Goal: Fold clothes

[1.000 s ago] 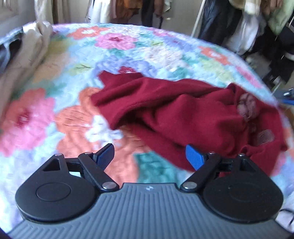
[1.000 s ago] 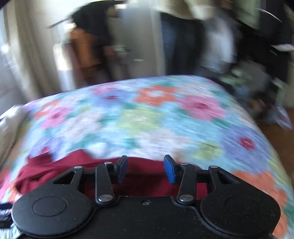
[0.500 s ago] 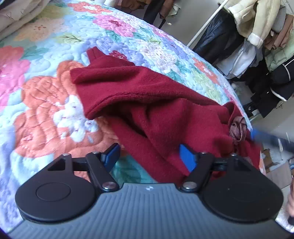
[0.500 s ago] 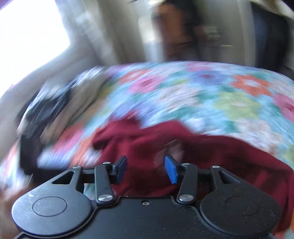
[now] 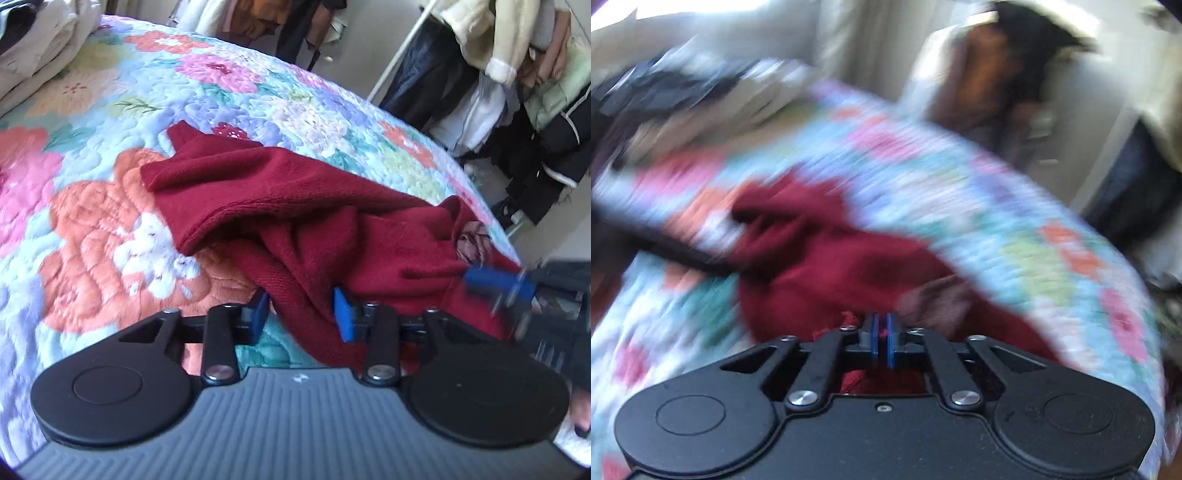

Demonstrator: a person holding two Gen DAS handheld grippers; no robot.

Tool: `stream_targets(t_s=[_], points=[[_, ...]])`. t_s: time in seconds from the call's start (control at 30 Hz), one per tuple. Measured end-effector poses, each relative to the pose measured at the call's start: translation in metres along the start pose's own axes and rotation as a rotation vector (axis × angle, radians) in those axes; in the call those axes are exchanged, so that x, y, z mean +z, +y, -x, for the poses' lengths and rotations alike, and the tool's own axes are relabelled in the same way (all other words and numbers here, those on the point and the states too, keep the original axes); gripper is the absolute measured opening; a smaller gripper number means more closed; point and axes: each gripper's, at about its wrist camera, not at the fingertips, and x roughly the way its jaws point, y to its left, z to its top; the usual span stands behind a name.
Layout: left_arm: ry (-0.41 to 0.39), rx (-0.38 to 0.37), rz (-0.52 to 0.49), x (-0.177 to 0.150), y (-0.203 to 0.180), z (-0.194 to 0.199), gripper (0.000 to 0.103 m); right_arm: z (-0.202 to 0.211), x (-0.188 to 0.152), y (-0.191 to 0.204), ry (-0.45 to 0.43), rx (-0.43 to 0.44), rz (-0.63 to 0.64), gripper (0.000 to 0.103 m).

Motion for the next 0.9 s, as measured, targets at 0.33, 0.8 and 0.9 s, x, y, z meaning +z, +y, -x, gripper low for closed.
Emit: stream_targets(t_s=[0.33, 0.8, 0.9], points=[[0.049, -0.13, 0.14, -0.001, 0.011, 0.002, 0.027, 0.019, -0.013, -0.056, -0.011, 0.131, -0.243, 0.015], [-0.028, -0.124, -0.053, 0.013, -0.013, 0.001, 0.014, -0.021, -0.009, 0.043, 0.099, 0.047, 0.24, 0.014], [-0.009, -0.149, -0.043, 0.012, -0.014, 0.005, 0.014, -0.018, -0.001, -0.004, 0.067, 0.018, 0.007, 0.009]])
